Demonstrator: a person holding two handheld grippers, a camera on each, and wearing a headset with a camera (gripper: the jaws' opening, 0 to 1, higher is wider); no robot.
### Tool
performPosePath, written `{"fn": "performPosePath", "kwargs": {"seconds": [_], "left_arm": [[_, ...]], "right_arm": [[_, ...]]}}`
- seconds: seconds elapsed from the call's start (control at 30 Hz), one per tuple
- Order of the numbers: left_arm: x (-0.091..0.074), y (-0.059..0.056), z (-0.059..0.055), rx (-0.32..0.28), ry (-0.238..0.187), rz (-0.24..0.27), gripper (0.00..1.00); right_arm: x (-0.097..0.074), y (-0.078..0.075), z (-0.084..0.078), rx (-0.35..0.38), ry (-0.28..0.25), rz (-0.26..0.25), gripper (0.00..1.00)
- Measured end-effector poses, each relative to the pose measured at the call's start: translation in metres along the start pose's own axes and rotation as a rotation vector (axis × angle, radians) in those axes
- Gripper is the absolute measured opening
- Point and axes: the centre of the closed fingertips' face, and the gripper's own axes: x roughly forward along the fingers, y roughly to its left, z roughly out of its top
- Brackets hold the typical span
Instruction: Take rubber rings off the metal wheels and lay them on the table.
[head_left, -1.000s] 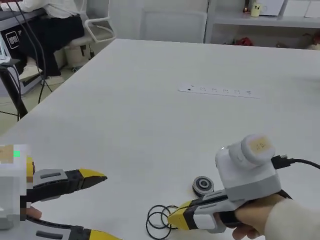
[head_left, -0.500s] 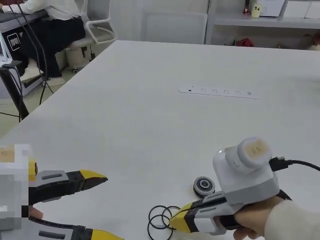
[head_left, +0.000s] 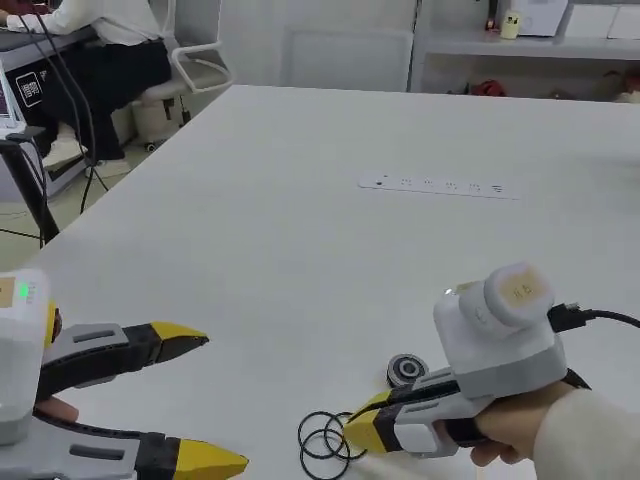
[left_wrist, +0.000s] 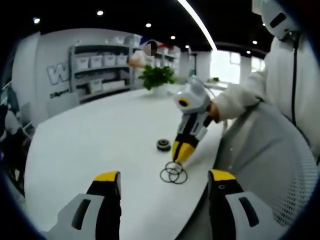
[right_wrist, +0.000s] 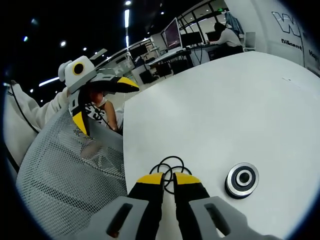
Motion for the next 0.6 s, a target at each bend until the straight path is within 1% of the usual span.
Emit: {"fn": "performPosePath", "kwargs": {"seconds": [0.03,0.07,0.13,0.17,0.23,0.3,0.37,0.53,0.6], "left_arm": [[-0.001,0.000,0.002,0.003,-0.001,0.001,0.72],[-0.001,0.000,0.003,0.006,0.011,0.007,0.72],[-0.003,0.004,0.001,0.021,0.054,0.034,0.72],[-0.004,0.004,0.001,0.034,0.065,0.039,0.73],[-0.006,0.003,0.005,0.052,0.072,0.041,0.73],[-0.009,0.003,0.011,0.061,0.071,0.040,0.73],[-0.012,0.002,0.021,0.080,0.059,0.039,0.73],[-0.017,0.008,0.048,0.130,0.028,0.052,0.72],[-0.017,0.010,0.056,0.139,0.025,0.051,0.72]], "right_arm": [[-0.002,-0.001,0.002,-0.004,-0.006,-0.006,0.06],[-0.003,-0.003,0.004,-0.007,-0.012,-0.012,0.06],[-0.008,-0.005,0.008,-0.012,-0.028,-0.026,0.06],[-0.011,-0.007,0.011,-0.010,-0.038,-0.032,0.06],[-0.014,-0.010,0.015,-0.008,-0.055,-0.043,0.06],[-0.021,-0.014,0.021,-0.006,-0.080,-0.061,0.06],[-0.025,-0.018,0.025,-0.003,-0.098,-0.074,0.06],[-0.037,-0.027,0.033,0.007,-0.139,-0.108,0.06],[-0.044,-0.034,0.037,0.017,-0.164,-0.130,0.06]]}}
